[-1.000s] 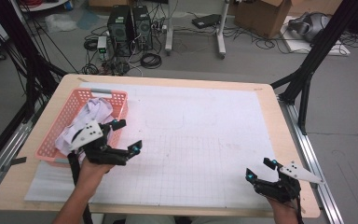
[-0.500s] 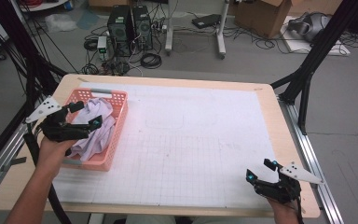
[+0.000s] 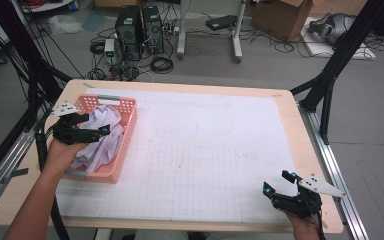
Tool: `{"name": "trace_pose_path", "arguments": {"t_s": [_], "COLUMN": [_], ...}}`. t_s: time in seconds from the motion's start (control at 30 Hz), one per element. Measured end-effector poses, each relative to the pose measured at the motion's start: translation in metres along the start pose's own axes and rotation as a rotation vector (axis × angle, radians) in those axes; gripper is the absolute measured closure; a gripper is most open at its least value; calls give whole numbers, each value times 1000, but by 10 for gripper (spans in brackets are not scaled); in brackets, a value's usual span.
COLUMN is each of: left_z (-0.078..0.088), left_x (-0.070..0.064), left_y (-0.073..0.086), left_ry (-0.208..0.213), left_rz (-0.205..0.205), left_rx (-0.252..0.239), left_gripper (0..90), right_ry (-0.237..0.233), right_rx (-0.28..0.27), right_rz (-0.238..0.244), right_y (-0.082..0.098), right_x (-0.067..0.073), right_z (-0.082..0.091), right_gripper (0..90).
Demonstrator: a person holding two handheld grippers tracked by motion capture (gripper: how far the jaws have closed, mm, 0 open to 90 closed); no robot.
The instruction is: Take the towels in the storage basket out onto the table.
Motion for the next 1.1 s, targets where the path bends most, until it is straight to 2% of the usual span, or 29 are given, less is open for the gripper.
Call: {"name": "trace_pose_path", "arguments": {"t_s": [0.03,0.07,0.1,0.3,0.33,0.4,0.53,0.57,0.6,0.77,1.0,1.1], "left_z": [-3,-3,-9,-27,-27,-33,-39,-44,-47,-57,-58,-59], "left_x": [1,1,3,11,11,12,10,9,10,11,15,16], "left_y": [1,1,3,11,11,14,14,14,16,19,20,21], "left_ry": [-9,-9,-33,-96,-96,-121,-142,-184,-205,-250,-244,-270], "left_rz": [4,4,8,32,32,26,15,-4,-11,-26,-8,-4], "left_rx": [23,23,80,245,245,281,307,317,335,393,401,410], "left_gripper": [40,40,40,49,81,110,82,81,81,18,19,62], "right_ry": [0,-1,0,-2,-2,-1,-4,-5,-5,-4,-5,-5], "right_rx": [1,4,3,5,6,10,12,13,14,17,18,18], "right_rz": [-1,-3,2,0,7,6,6,8,9,11,18,17], "right_y": [0,0,0,0,0,0,0,0,0,0,1,1], "right_x": [0,1,0,1,0,0,1,1,2,3,3,3], "right_z": [0,0,0,-1,-1,-2,-3,-3,-3,-4,-3,-2], "right_gripper": [146,146,146,146,146,146,146,146,146,147,147,147]}}
Point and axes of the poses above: each handheld gripper's, and its own axes: z roughly backward along the jaws, y roughly out of its underside, x roughly to its left, the point moved 1 cm from there along -z, roughly forward along the jaws, and after that the axes turned 10 degrees about x, right-handed, at the moved point
